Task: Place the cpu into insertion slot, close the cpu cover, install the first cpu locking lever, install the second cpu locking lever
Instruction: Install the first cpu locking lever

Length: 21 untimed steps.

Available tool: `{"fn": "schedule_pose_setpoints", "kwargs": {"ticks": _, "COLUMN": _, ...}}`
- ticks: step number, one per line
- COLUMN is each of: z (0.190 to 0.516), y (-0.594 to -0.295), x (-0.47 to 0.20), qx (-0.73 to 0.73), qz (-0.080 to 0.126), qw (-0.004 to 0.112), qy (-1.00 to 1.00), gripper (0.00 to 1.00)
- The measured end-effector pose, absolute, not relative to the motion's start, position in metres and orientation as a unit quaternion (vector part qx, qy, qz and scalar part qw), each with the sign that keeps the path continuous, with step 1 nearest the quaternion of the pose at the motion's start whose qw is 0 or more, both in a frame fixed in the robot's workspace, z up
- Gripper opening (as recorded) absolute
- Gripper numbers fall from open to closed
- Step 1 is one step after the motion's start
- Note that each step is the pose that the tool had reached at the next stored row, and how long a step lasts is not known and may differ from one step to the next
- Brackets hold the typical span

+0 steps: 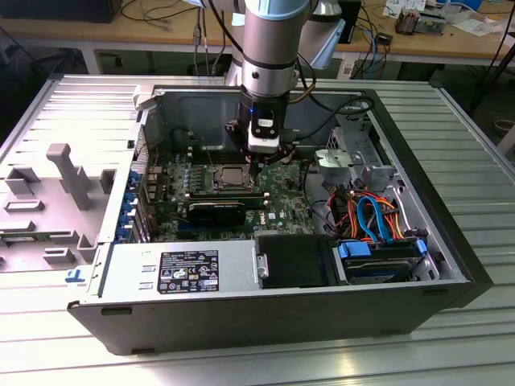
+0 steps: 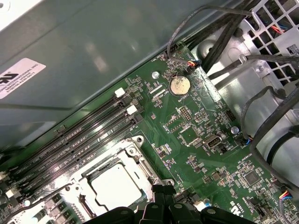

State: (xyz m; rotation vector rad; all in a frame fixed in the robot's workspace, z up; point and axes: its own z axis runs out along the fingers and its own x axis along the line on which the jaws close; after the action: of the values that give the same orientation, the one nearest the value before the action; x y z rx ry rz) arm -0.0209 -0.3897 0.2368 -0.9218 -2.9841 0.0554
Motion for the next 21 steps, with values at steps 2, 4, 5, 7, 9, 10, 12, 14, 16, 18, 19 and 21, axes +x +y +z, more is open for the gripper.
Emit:
{"fn": "schedule_pose_setpoints", "kwargs": {"ticks": 2, "z": 0.2368, "y": -0.3897, "x": -0.0209, "qx": -0.295, "qz": 0.018, "qw": 0.009, "qy": -0.955, "gripper": 0.11}}
{"fn": "schedule_pose_setpoints", "kwargs": {"ticks": 4, "z": 0.2368, "y": -0.3897, "x": -0.0209, "qx": -0.294, "qz": 0.018, "qw": 0.009, "qy": -0.956, "gripper": 0.11}}
{"fn": "schedule_pose_setpoints", "kwargs": {"ticks": 5, "z": 0.2368, "y": -0.3897, "x": -0.0209, "qx": -0.293, "qz": 0.018, "qw": 0.009, "qy": -0.956, "gripper": 0.11}}
{"fn": "schedule_pose_setpoints", "kwargs": {"ticks": 7, "z": 0.2368, "y": -0.3897, "x": -0.0209, "qx": -0.293, "qz": 0.018, "qw": 0.009, "qy": -0.956, "gripper": 0.11}}
{"fn": "schedule_pose_setpoints", "kwargs": {"ticks": 9, "z": 0.2368, "y": -0.3897, "x": -0.0209, "qx": -0.292, "qz": 0.018, "qw": 0.009, "qy": -0.956, "gripper": 0.11}}
{"fn": "schedule_pose_setpoints", "kwargs": {"ticks": 10, "z": 0.2368, "y": -0.3897, "x": -0.0209, "qx": -0.292, "qz": 0.018, "qw": 0.009, "qy": -0.956, "gripper": 0.11}}
{"fn": "schedule_pose_setpoints", "kwargs": {"ticks": 12, "z": 0.2368, "y": -0.3897, "x": -0.0209, "qx": -0.291, "qz": 0.018, "qw": 0.009, "qy": -0.956, "gripper": 0.11}}
{"fn": "schedule_pose_setpoints", "kwargs": {"ticks": 14, "z": 0.2368, "y": -0.3897, "x": -0.0209, "qx": -0.29, "qz": 0.018, "qw": 0.009, "qy": -0.957, "gripper": 0.11}}
{"fn": "schedule_pose_setpoints", "kwargs": {"ticks": 16, "z": 0.2368, "y": -0.3897, "x": -0.0209, "qx": -0.29, "qz": 0.018, "qw": 0.009, "qy": -0.957, "gripper": 0.11}}
{"fn": "schedule_pose_setpoints", "kwargs": {"ticks": 18, "z": 0.2368, "y": -0.3897, "x": -0.0209, "qx": -0.289, "qz": 0.018, "qw": 0.009, "qy": -0.957, "gripper": 0.11}}
{"fn": "schedule_pose_setpoints", "kwargs": {"ticks": 19, "z": 0.2368, "y": -0.3897, "x": -0.0209, "qx": -0.289, "qz": 0.018, "qw": 0.009, "qy": -0.957, "gripper": 0.11}}
{"fn": "schedule_pose_setpoints", "kwargs": {"ticks": 21, "z": 0.2367, "y": -0.3897, "x": -0.0209, "qx": -0.288, "qz": 0.018, "qw": 0.009, "qy": -0.957, "gripper": 0.11}}
